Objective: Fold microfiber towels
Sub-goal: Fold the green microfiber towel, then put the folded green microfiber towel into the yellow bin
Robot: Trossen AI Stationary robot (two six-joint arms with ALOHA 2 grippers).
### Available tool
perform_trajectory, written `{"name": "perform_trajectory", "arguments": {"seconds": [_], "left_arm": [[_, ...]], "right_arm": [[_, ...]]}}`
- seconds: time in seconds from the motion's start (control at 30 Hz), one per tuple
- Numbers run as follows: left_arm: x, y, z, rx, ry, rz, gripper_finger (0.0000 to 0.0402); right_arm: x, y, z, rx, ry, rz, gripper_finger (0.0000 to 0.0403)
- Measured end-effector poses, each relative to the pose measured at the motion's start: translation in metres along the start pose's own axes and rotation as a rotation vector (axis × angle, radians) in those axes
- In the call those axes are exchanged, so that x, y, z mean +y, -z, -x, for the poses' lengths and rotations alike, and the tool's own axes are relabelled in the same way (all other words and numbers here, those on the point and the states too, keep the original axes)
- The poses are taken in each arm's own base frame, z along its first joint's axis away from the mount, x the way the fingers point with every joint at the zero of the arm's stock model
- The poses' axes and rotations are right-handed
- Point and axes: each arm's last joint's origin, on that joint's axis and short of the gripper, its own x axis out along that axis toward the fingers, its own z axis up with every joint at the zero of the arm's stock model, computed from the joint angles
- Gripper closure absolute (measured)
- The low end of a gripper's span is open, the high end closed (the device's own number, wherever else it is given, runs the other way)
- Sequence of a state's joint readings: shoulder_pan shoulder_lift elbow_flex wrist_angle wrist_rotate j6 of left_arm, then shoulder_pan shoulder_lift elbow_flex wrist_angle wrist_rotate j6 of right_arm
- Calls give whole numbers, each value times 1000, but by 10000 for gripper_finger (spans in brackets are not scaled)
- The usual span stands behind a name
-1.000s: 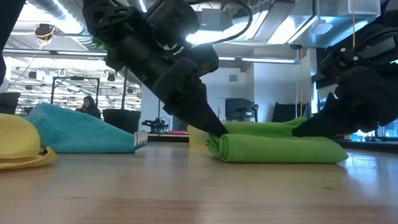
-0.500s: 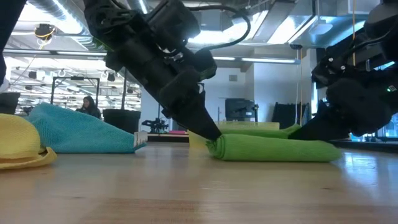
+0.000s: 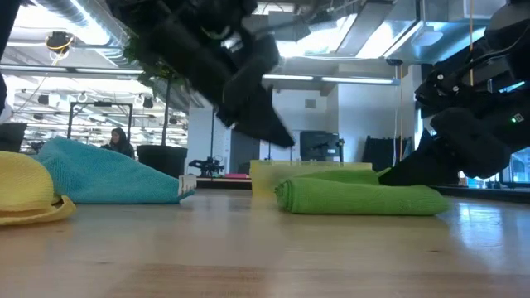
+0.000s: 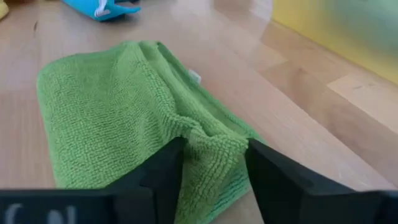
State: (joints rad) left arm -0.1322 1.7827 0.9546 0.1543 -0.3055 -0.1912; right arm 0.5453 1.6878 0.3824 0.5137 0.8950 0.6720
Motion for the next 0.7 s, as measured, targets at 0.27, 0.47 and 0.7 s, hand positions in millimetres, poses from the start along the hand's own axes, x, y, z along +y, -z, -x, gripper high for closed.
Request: {"name": "perform_trajectory", "arguments": {"seconds": [0.27,0.47,0.7], "left_arm": [[-27,-5,17,-63,79,-72,291],[-54,11,9,-69,143,-103,291],[-66,19,8,-75,118,-100,291]], "right_arm": [[0,-5,2,-19,-3,6,202],[1,-9,6,-94,60,31,201],[1,-12,8,-154,123,70,201]]}}
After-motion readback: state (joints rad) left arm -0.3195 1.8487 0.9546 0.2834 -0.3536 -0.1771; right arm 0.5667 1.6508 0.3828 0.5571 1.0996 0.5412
